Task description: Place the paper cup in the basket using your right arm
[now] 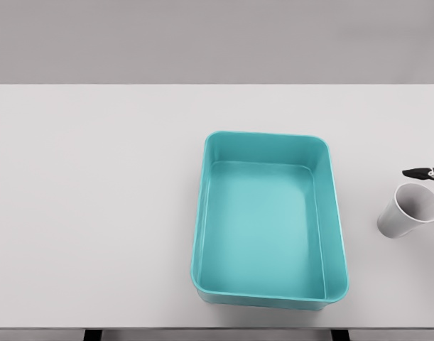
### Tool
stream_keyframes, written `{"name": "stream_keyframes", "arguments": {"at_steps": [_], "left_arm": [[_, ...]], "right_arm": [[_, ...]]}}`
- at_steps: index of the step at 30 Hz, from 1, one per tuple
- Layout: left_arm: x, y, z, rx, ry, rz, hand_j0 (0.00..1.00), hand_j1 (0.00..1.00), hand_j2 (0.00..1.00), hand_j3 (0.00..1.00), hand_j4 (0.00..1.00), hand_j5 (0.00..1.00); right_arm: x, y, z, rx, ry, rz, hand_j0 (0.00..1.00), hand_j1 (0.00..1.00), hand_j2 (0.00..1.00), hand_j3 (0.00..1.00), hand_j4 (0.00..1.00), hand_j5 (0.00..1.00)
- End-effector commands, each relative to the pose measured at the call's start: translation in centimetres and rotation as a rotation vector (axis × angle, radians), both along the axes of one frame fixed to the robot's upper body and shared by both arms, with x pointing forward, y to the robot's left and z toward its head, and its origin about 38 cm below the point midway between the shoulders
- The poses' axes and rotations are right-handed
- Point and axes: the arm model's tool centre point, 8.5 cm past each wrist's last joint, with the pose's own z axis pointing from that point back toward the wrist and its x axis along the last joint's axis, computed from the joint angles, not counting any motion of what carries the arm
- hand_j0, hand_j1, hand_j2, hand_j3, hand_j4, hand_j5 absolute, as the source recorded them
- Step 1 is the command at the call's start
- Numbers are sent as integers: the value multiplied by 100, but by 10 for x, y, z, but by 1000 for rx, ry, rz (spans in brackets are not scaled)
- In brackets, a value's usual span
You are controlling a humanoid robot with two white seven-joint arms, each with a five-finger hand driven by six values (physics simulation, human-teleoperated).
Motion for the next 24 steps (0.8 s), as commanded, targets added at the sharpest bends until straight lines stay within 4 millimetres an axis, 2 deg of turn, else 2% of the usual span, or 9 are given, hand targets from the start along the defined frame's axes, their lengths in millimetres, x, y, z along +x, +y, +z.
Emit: {"name": "stream_keyframes", "arguments": {"at_steps": [1,24], "left_arm": [[0,0,0,0,0,1,100,100,100,100,100,100],[0,0,0,0,0,1,100,100,100,100,100,100]], "right_arm": [[-1,1,-1,5,7,0,100,100,100,100,100,100],[2,17,-3,41,-10,33,100,100,100,100,100,100]]}}
